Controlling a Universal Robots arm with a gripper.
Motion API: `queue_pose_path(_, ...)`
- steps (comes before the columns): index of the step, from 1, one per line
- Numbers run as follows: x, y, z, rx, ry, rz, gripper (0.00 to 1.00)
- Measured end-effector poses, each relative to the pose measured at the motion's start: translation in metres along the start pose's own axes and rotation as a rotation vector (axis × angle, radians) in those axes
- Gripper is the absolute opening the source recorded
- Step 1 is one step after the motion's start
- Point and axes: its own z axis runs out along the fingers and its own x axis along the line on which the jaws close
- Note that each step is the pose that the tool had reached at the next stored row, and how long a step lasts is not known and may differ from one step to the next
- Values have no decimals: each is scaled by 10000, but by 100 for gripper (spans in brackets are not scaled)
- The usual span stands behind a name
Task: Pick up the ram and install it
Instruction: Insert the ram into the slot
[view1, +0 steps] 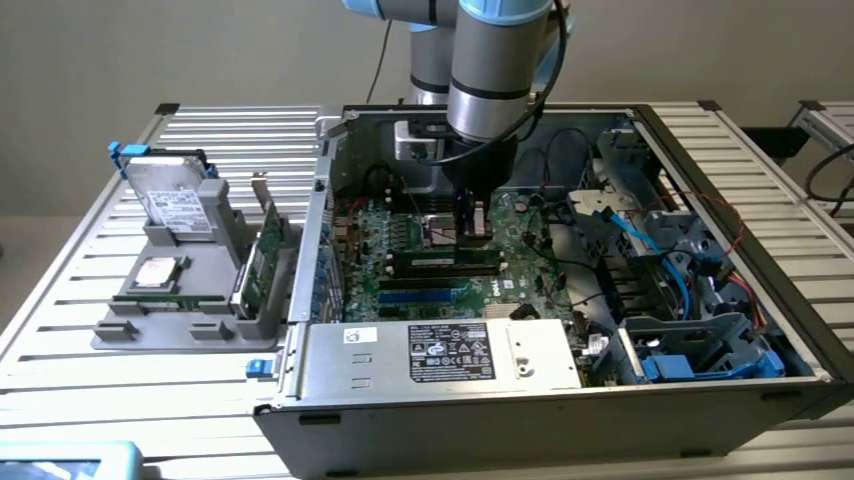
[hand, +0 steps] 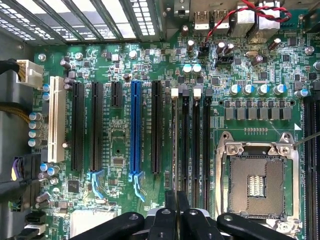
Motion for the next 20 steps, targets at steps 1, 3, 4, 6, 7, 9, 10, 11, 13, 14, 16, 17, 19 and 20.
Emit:
queue_pose_path(1,0,0,2,-1,-1,3,13)
queue_pose_path(3,-2,-1,4,-1,-1,4,13)
queue_pose_path(4,-3,-1,5,-1,-1,4,13)
queue_pose_path(6,-3,0,6,-2,1,6,13)
queue_pose_path(7,-3,0,8,-1,0,5,13)
queue_pose_path(9,-5,0,12,-1,0,5,13)
queue_pose_path(10,-7,0,14,-1,1,6,13)
queue_pose_path(11,-8,0,15,-2,3,5,13)
queue_pose_path(13,-11,1,19,-1,4,6,13)
queue_pose_path(14,-11,1,21,-1,4,5,13)
queue_pose_path(16,-12,2,26,-1,6,6,13)
queue_pose_path(17,-13,2,28,-2,10,6,13)
queue_pose_path(19,-13,3,29,-1,14,6,13)
queue_pose_path(20,-13,2,29,-1,15,6,13)
